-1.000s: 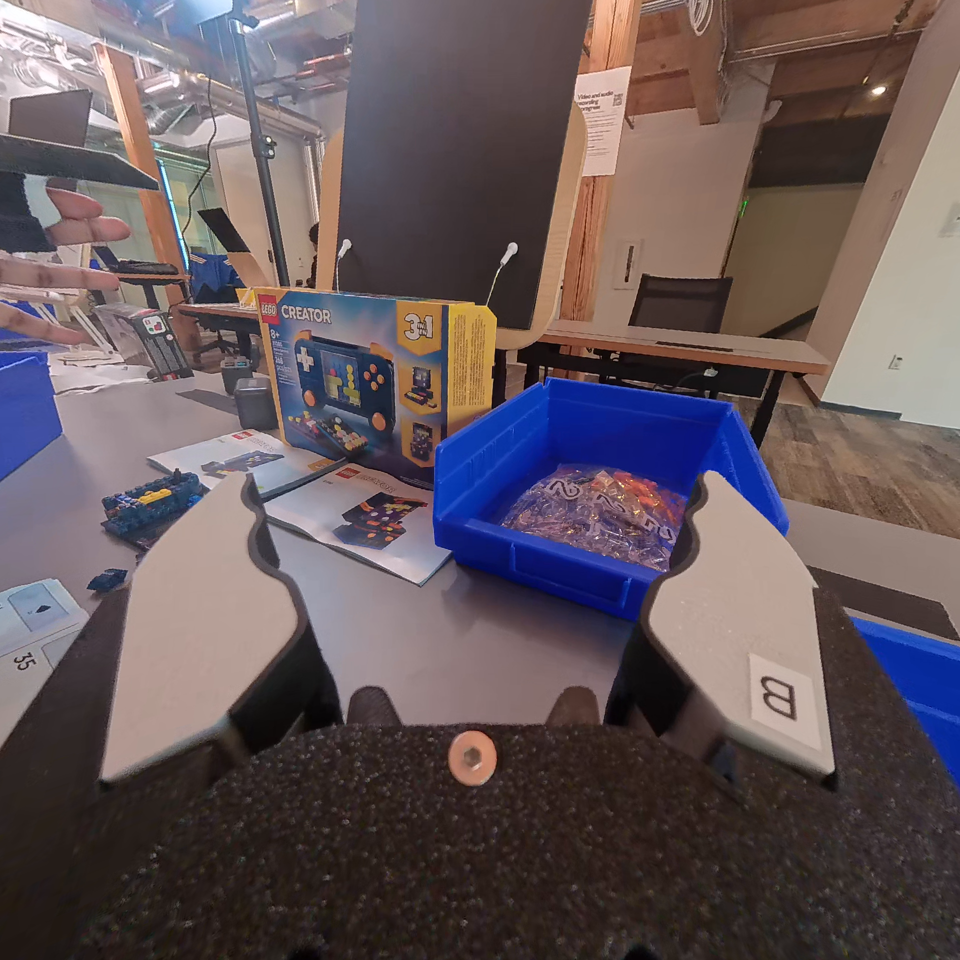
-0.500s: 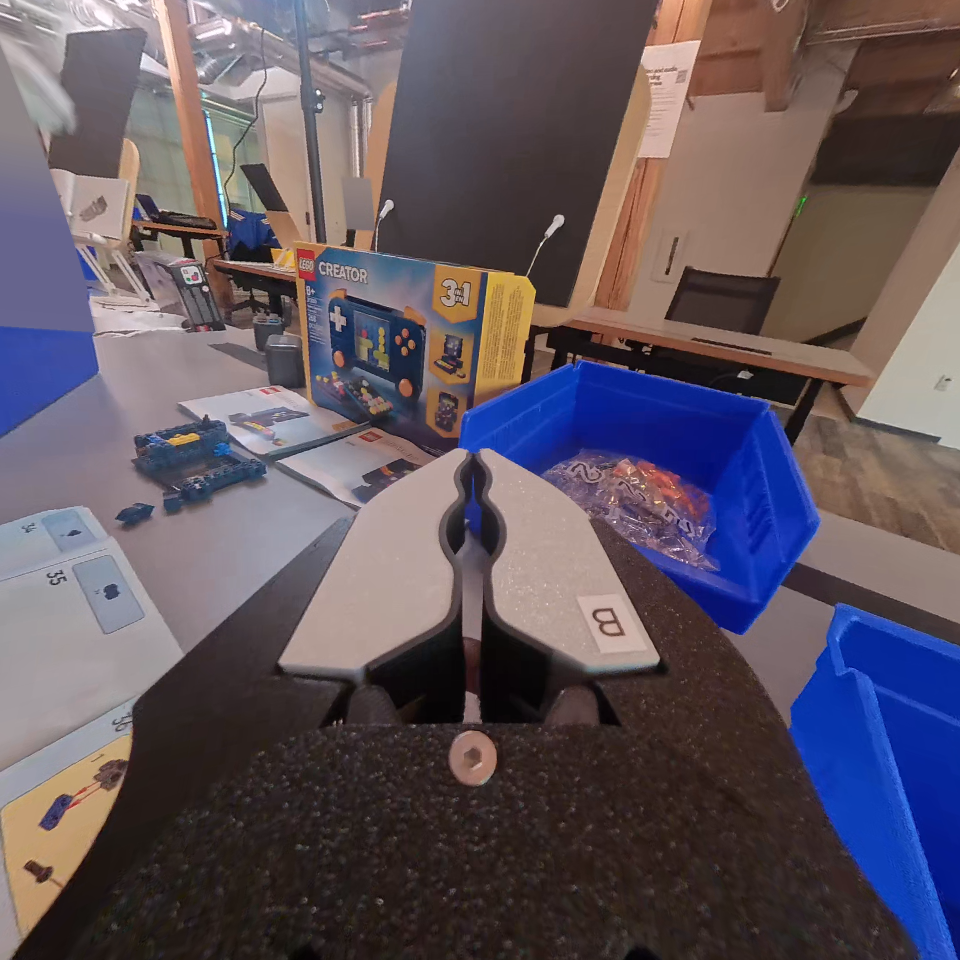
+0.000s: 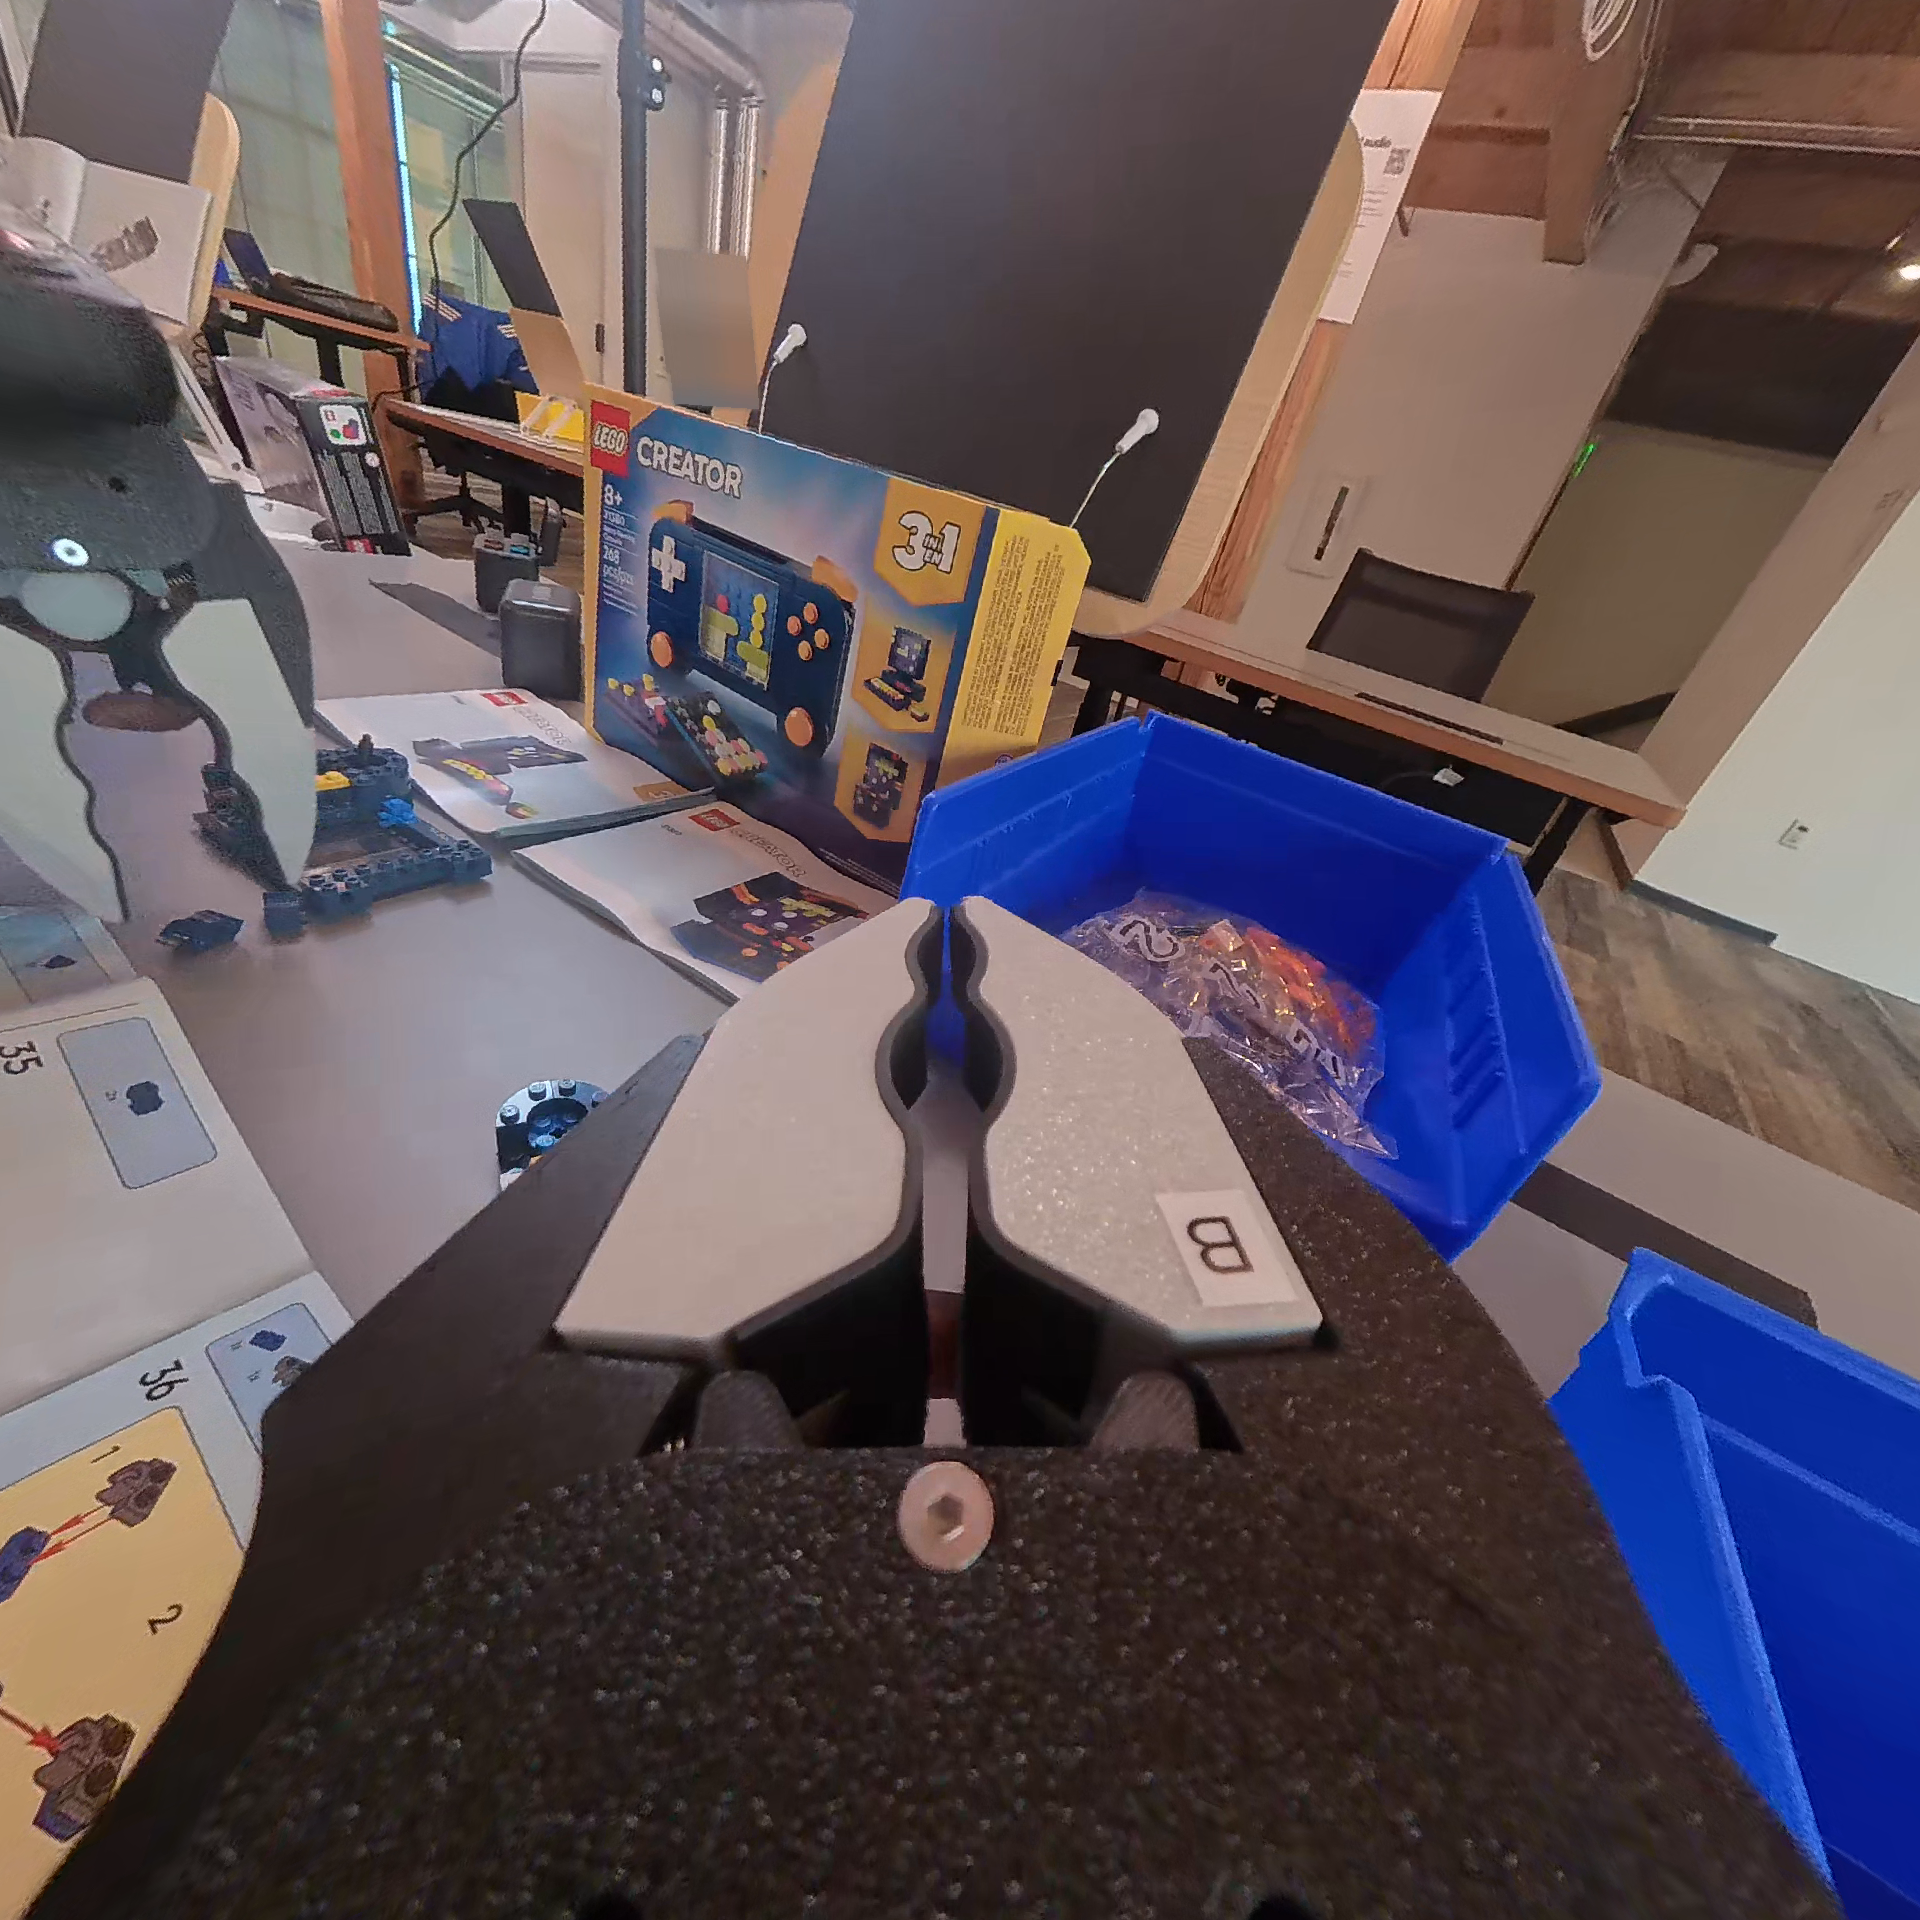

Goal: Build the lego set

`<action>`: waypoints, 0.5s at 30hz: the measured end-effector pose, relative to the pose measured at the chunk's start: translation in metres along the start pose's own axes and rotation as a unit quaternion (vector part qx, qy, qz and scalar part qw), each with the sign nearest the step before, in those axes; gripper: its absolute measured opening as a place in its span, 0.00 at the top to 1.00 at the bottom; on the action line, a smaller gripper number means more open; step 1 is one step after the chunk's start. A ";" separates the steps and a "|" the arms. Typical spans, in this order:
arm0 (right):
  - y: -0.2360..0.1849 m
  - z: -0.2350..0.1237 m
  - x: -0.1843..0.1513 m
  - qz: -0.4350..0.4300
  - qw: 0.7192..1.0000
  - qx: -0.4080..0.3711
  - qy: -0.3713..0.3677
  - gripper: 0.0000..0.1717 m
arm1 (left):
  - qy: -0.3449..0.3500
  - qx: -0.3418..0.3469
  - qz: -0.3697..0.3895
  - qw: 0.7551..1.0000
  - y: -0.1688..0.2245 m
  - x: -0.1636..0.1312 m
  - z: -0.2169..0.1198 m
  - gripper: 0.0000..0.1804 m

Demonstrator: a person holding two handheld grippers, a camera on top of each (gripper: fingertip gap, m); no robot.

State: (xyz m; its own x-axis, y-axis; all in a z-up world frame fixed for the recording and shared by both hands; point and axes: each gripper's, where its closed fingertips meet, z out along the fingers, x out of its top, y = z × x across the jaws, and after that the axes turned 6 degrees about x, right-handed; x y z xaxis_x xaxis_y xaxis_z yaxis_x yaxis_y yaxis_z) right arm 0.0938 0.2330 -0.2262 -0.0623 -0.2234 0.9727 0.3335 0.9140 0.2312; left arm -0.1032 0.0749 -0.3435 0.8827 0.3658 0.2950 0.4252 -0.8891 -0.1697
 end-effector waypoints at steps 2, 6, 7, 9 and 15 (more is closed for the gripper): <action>0.000 0.000 0.000 0.000 1.000 0.000 0.000 1.00 | -0.017 0.002 -0.003 1.000 -0.003 -0.006 0.008 0.79; 0.001 -0.001 0.001 -0.004 1.000 -0.001 0.001 0.99 | -0.032 -0.006 -0.014 0.999 -0.002 -0.008 0.015 0.81; 0.001 -0.001 0.001 -0.005 1.000 -0.001 0.002 0.99 | -0.034 -0.011 -0.016 0.999 -0.001 -0.009 0.015 0.82; 0.001 -0.001 0.001 -0.005 1.000 -0.001 0.001 0.98 | -0.030 -0.014 -0.013 0.999 -0.001 -0.008 0.015 0.83; -0.002 0.002 -0.004 -0.009 1.000 0.004 -0.009 0.98 | -0.026 -0.015 0.003 1.000 0.001 -0.008 0.013 0.83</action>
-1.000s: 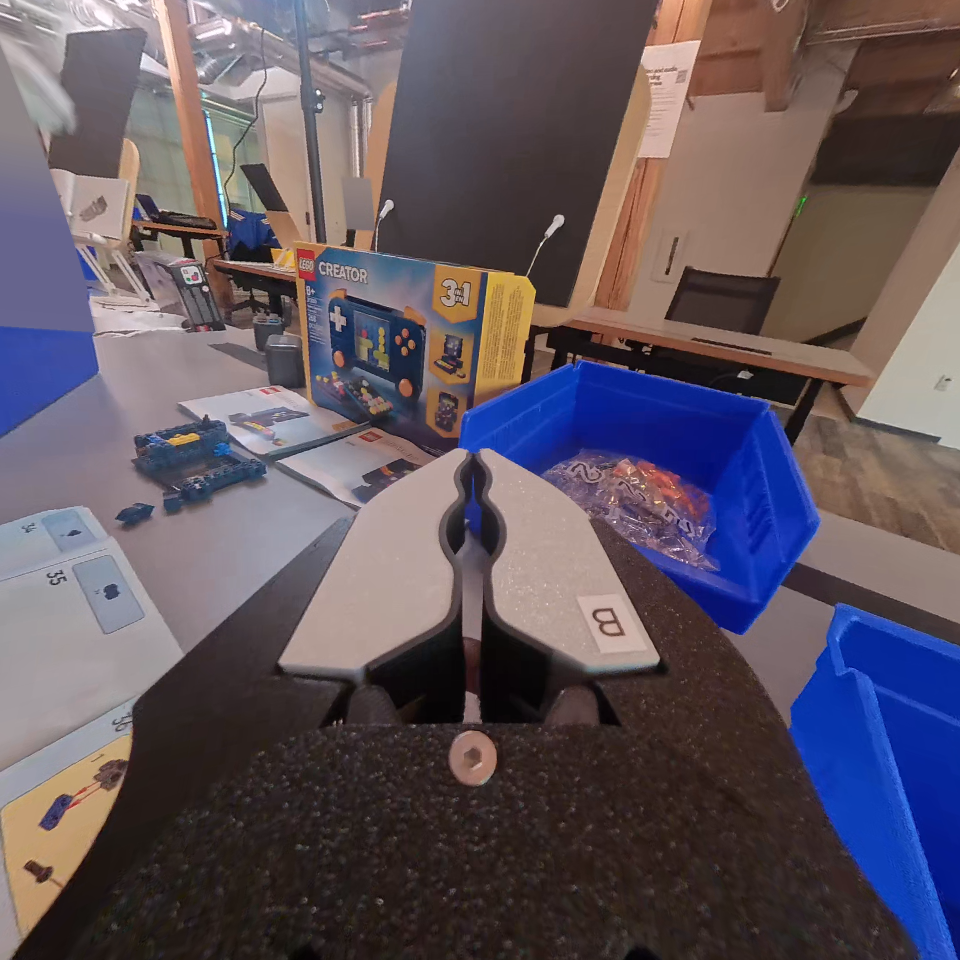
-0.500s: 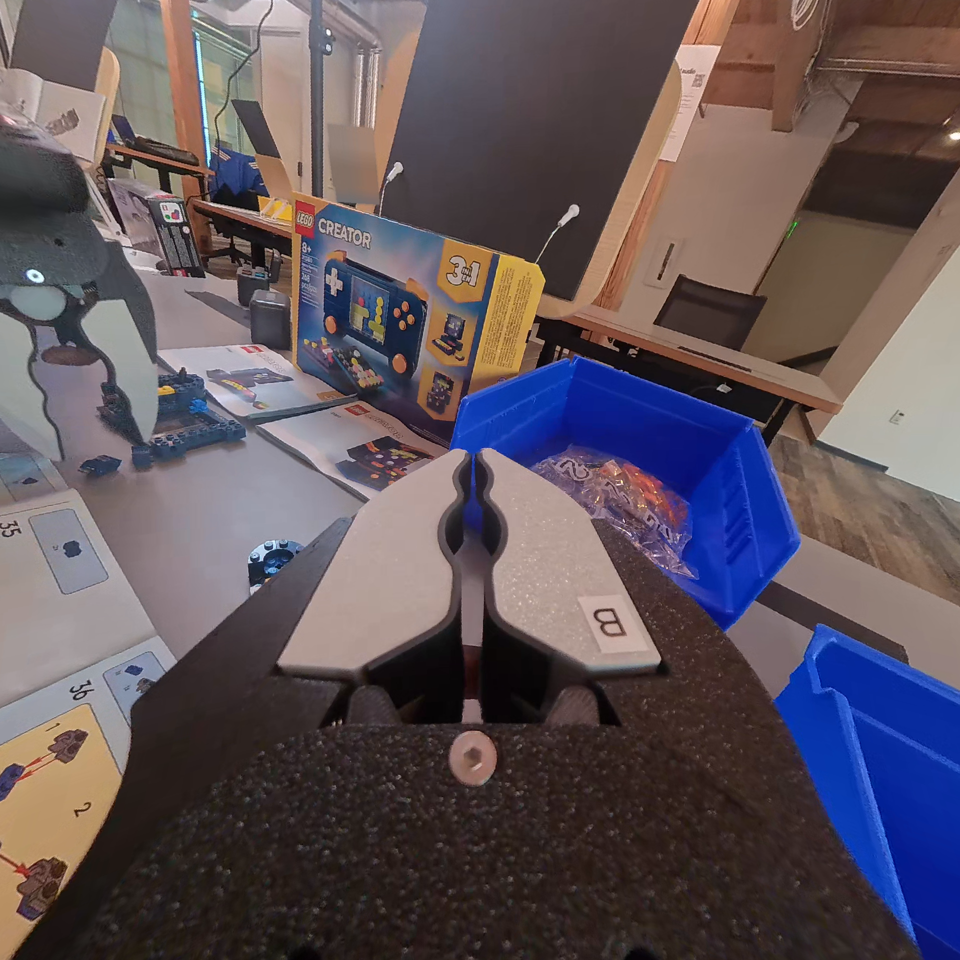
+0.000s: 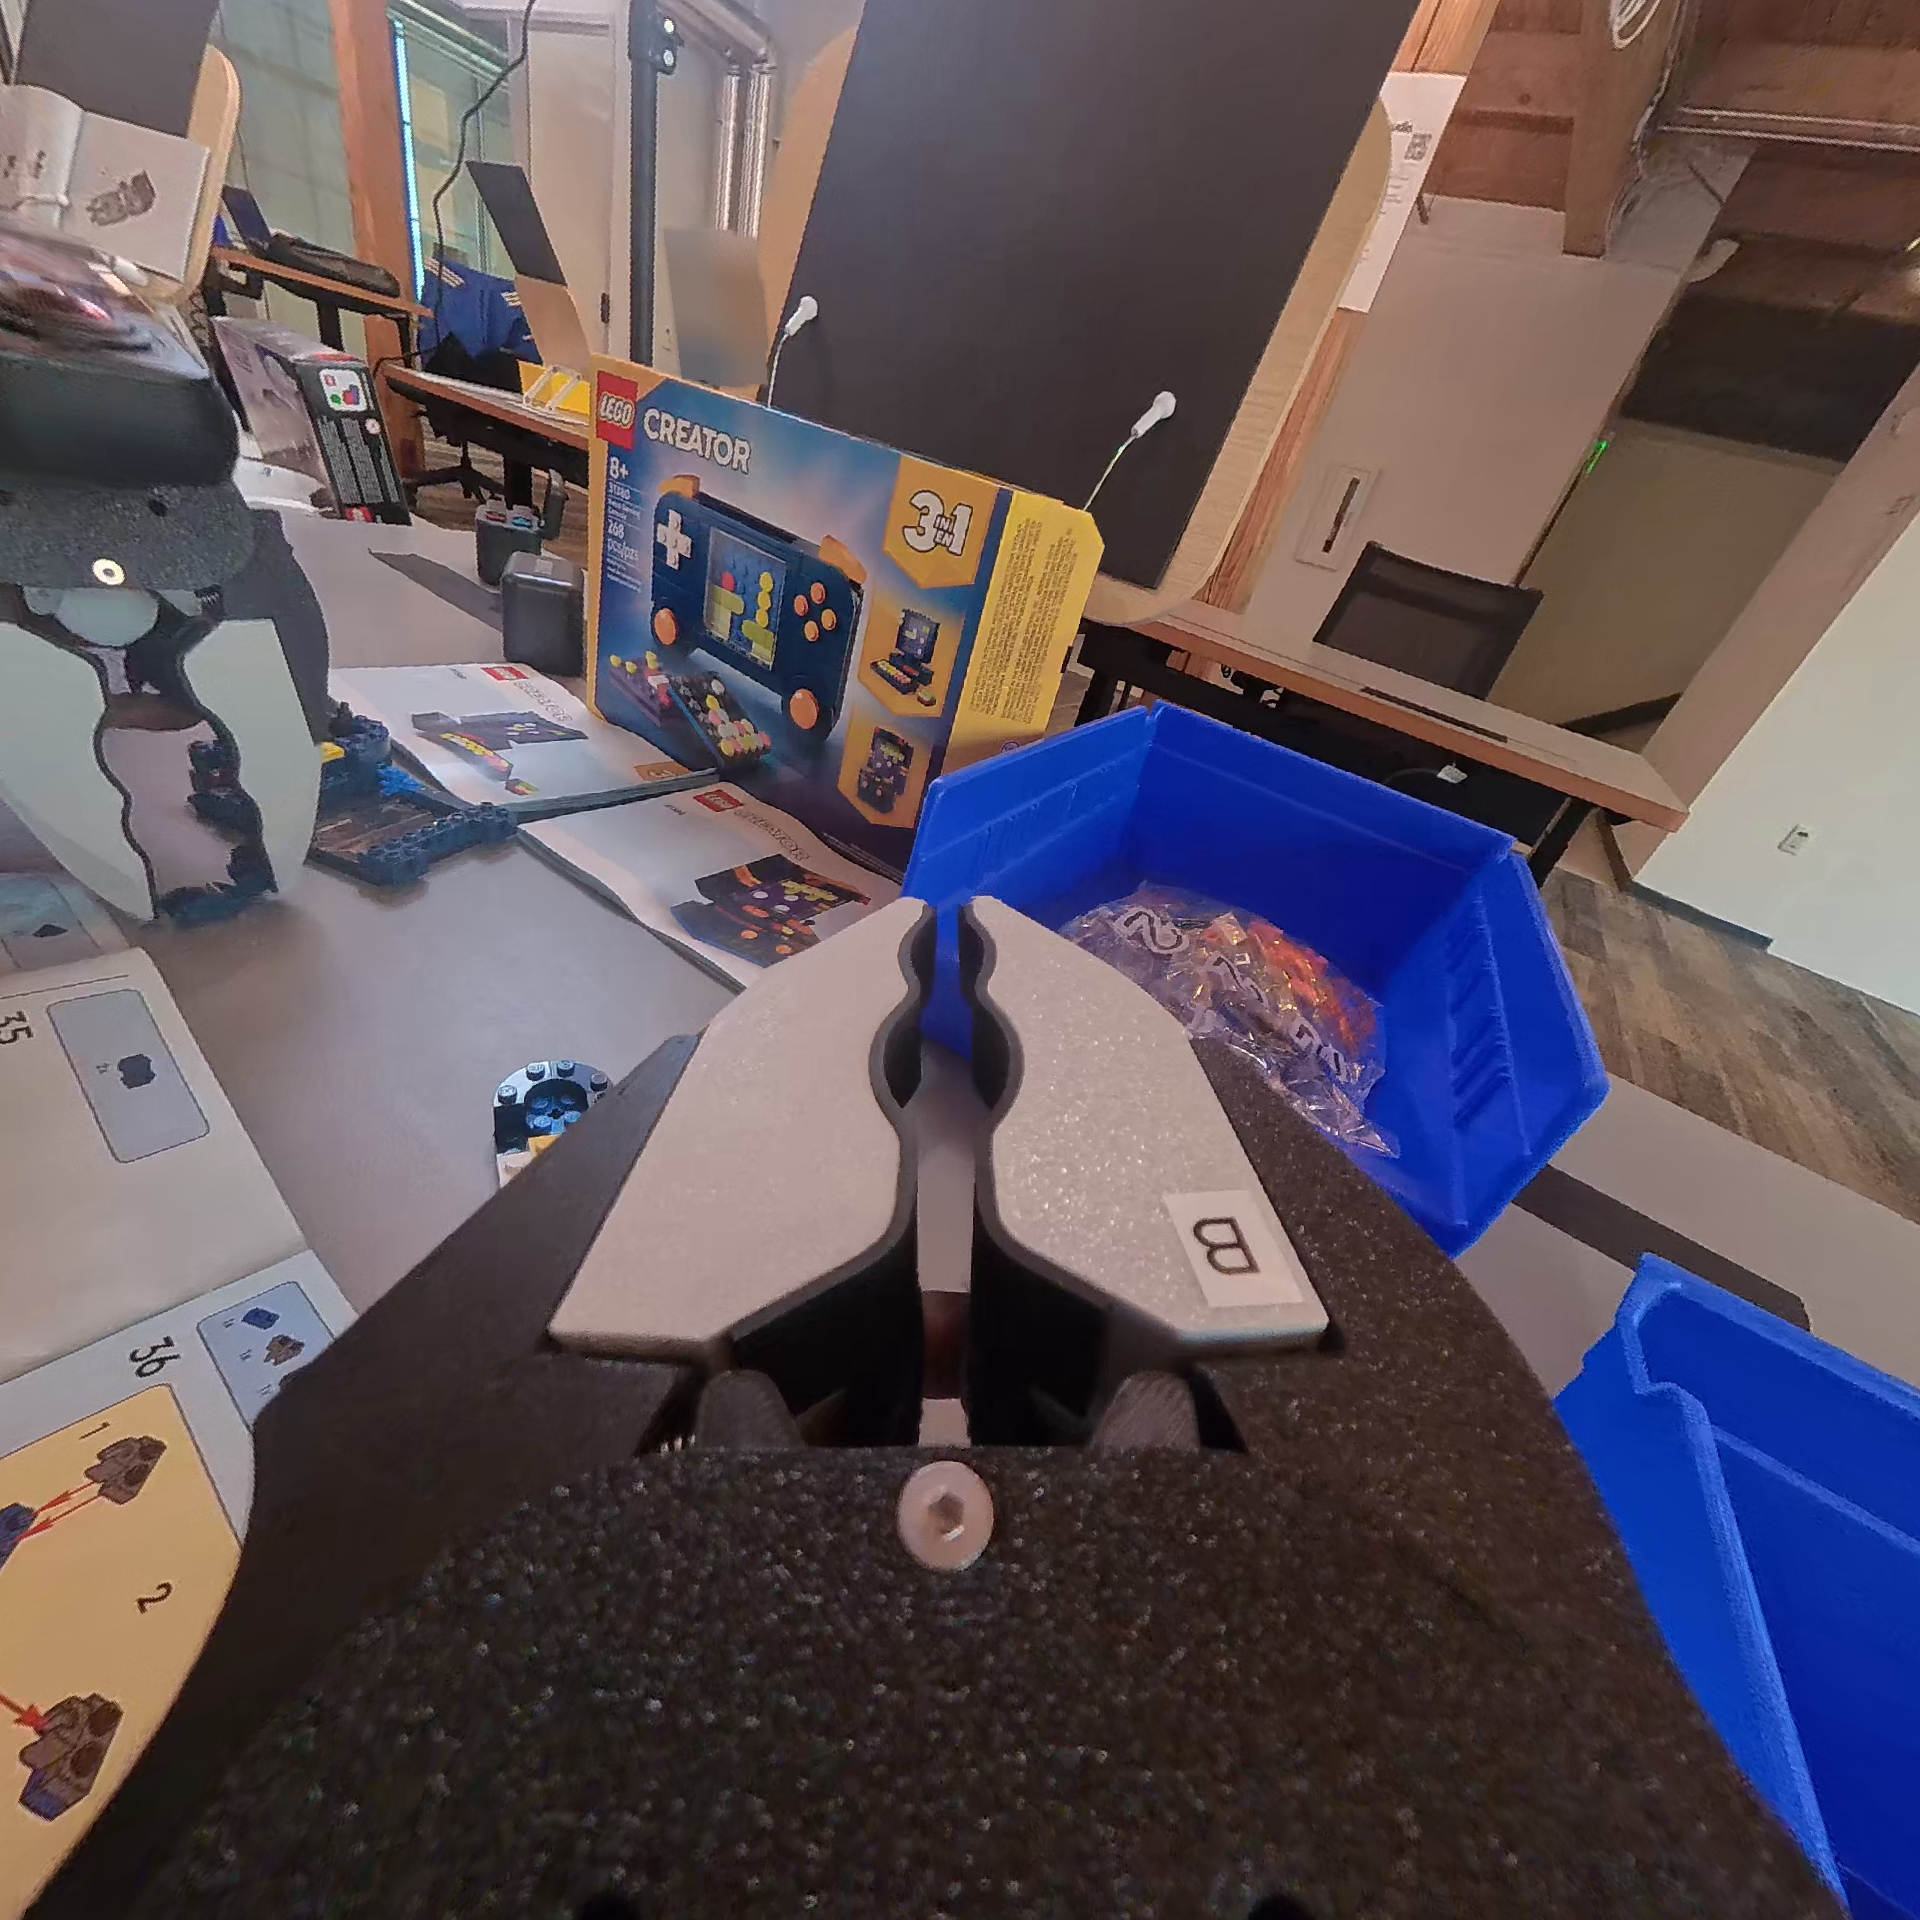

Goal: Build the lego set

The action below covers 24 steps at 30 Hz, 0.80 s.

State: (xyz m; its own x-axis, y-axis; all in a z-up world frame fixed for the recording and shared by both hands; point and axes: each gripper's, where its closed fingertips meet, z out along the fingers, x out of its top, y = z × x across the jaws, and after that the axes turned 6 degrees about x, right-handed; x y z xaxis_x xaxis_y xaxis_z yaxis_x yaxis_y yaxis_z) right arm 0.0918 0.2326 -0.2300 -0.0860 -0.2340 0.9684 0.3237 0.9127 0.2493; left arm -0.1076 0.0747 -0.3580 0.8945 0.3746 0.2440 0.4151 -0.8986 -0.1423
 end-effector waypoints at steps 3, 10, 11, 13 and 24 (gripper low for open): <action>-0.001 0.001 -0.003 0.001 1.000 0.004 -0.004 0.97 | 0.039 0.022 -0.003 0.999 -0.006 0.010 -0.015 0.95; -0.003 0.004 -0.009 -0.004 1.000 0.008 -0.018 0.97 | 0.029 0.025 -0.002 0.999 -0.004 0.002 -0.027 0.95; -0.004 0.004 -0.010 -0.006 1.000 0.009 -0.021 0.97 | 0.034 0.026 -0.002 0.999 -0.004 0.003 -0.028 0.95; -0.005 0.005 -0.012 -0.009 1.000 0.012 -0.027 0.97 | 0.041 0.035 0.000 0.999 -0.006 0.004 -0.032 0.95; -0.069 0.000 -0.034 0.038 0.965 0.223 -0.130 0.92 | 0.085 0.060 0.000 0.995 -0.013 0.010 -0.044 0.95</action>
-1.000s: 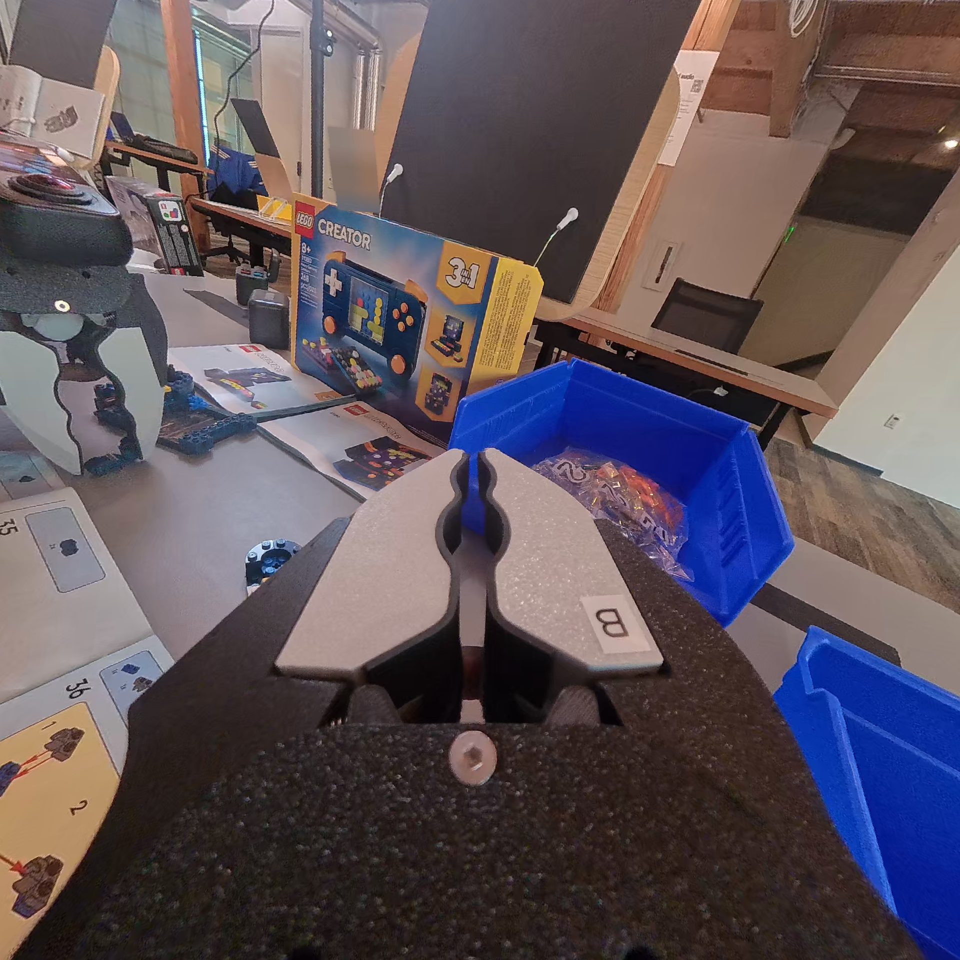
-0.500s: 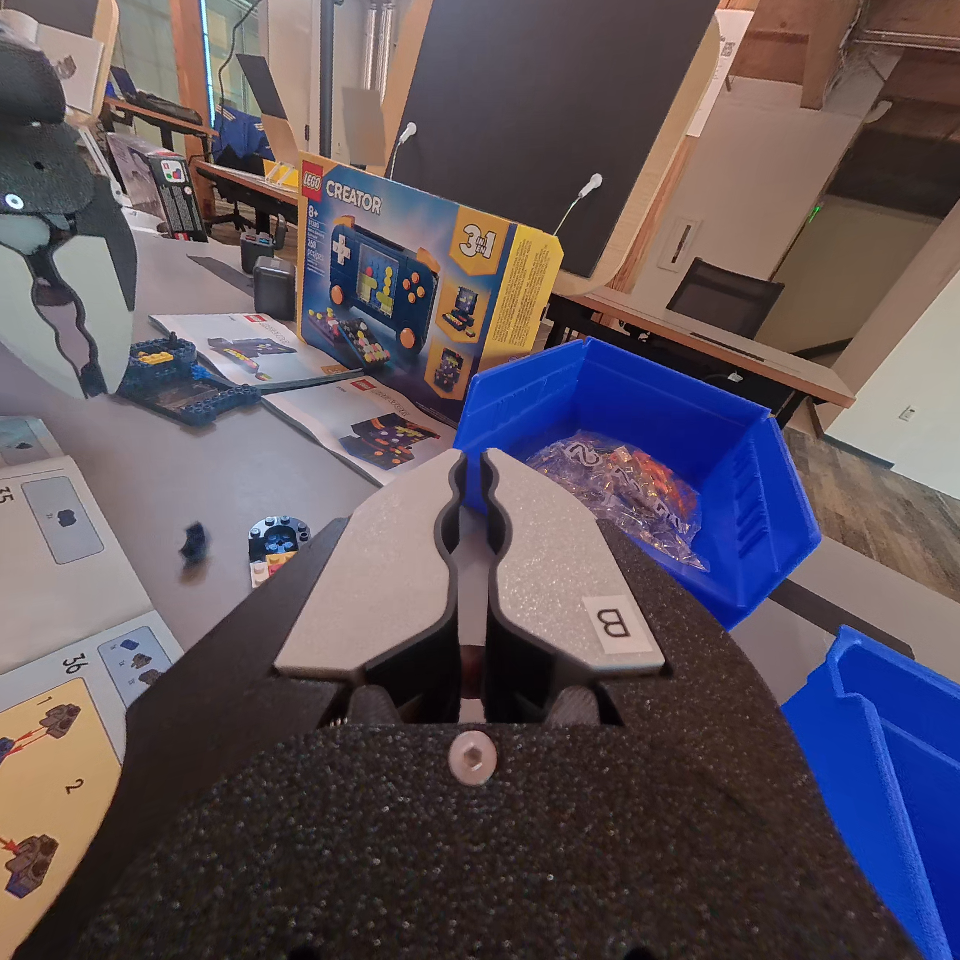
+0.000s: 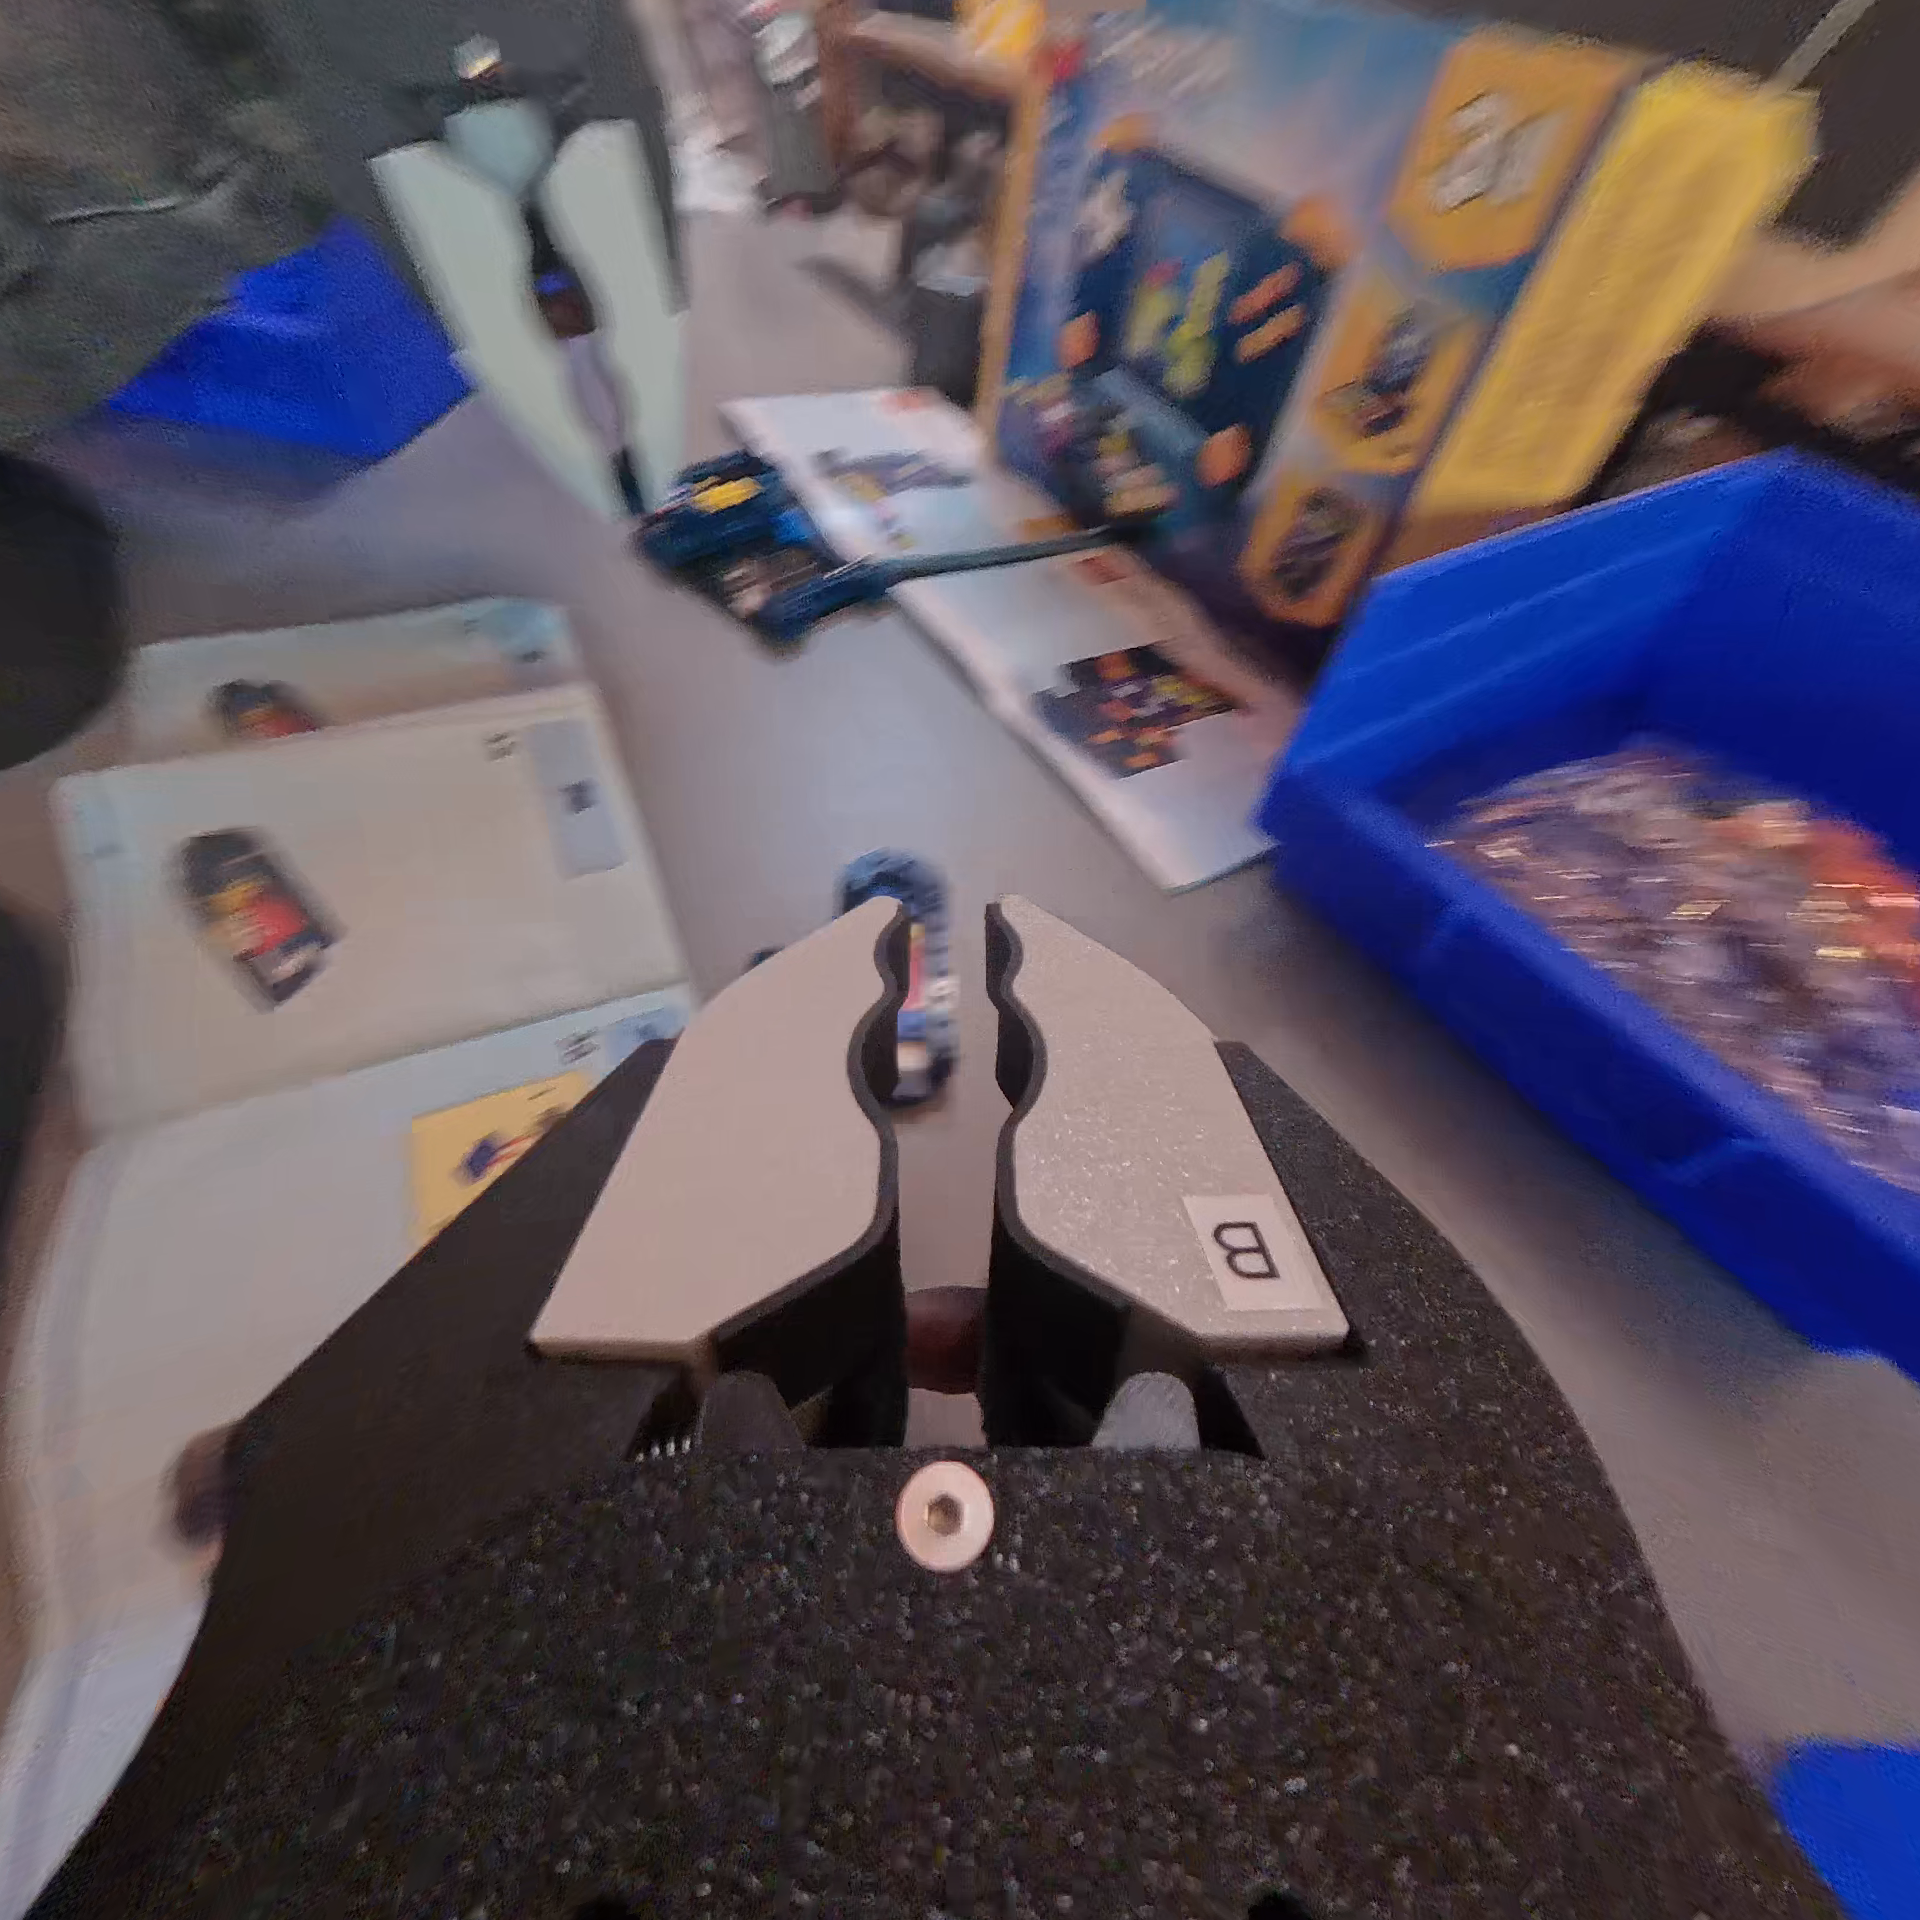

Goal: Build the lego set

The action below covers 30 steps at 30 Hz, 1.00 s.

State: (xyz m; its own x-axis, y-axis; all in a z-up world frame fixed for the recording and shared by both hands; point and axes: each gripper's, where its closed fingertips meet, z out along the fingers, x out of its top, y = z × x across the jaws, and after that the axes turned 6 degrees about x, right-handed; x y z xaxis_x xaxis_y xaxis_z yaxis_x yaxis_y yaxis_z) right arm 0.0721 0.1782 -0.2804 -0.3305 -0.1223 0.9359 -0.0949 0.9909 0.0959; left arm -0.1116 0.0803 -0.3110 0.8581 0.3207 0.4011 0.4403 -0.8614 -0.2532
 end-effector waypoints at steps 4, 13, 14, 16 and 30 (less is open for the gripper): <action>-0.030 0.021 -0.013 -0.005 0.996 0.070 -0.062 0.90 | -0.004 -0.002 -0.007 1.000 -0.001 -0.004 0.002 0.95; -0.041 0.055 -0.041 -0.052 0.984 0.051 -0.164 0.88 | 0.090 0.025 0.025 0.995 -0.005 0.026 -0.014 0.95; -0.042 0.057 -0.044 -0.055 0.982 0.051 -0.172 0.88 | 0.096 0.028 0.025 0.995 -0.006 0.028 -0.015 0.96; -0.041 0.060 -0.050 -0.068 0.978 0.041 -0.194 0.87 | 0.109 0.030 0.027 0.993 -0.006 0.031 -0.018 0.96; -0.045 0.067 -0.047 -0.097 0.976 0.039 -0.192 0.93 | -0.203 0.281 -0.311 0.885 0.010 -0.134 -0.194 0.96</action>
